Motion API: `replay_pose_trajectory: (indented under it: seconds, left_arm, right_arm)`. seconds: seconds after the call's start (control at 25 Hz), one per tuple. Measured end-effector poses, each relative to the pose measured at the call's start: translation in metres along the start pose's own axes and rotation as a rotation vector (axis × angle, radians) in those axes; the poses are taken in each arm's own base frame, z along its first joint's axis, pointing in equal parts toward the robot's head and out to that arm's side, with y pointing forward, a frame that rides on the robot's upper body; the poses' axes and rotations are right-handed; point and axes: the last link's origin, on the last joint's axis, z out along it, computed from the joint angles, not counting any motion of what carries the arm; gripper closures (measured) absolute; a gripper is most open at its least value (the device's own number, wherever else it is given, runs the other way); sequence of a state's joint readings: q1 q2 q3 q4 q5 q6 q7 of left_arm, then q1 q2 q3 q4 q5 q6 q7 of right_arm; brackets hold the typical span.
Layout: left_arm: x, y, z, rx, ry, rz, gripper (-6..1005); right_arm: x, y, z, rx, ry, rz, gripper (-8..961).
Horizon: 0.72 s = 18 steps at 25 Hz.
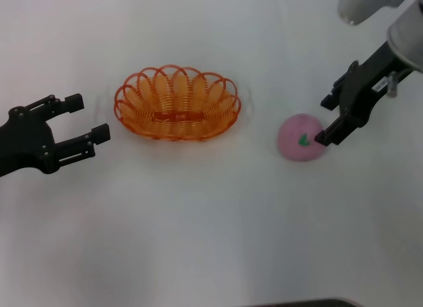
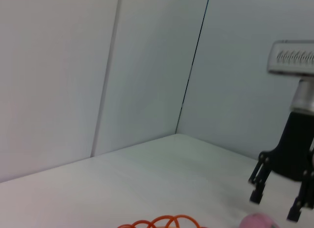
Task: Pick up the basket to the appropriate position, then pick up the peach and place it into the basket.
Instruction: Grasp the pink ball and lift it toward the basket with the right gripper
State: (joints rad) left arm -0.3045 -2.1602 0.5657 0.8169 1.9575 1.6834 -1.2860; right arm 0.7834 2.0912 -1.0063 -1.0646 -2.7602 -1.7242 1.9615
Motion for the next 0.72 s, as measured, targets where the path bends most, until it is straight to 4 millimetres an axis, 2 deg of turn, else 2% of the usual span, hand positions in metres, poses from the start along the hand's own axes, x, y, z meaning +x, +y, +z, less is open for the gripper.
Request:
replay_pose_trajectory:
  seconds: [0.32, 0.6, 0.72]
  left_arm:
    - [0.001, 0.001, -0.001, -0.011, 0.008, -0.004, 200]
    - [0.001, 0.002, -0.001, -0.012, 0.010, -0.006, 201]
    - [0.001, 0.002, -0.001, -0.013, 0.010, -0.007, 202]
  right_arm:
    - [-0.004, 0.000, 0.029, -0.020, 0.004, 0.005, 217]
    - [-0.007, 0.005, 0.036, -0.042, 0.000, -0.014, 235]
    - [-0.006, 0.005, 0.036, -0.042, -0.001, -0.010, 392]
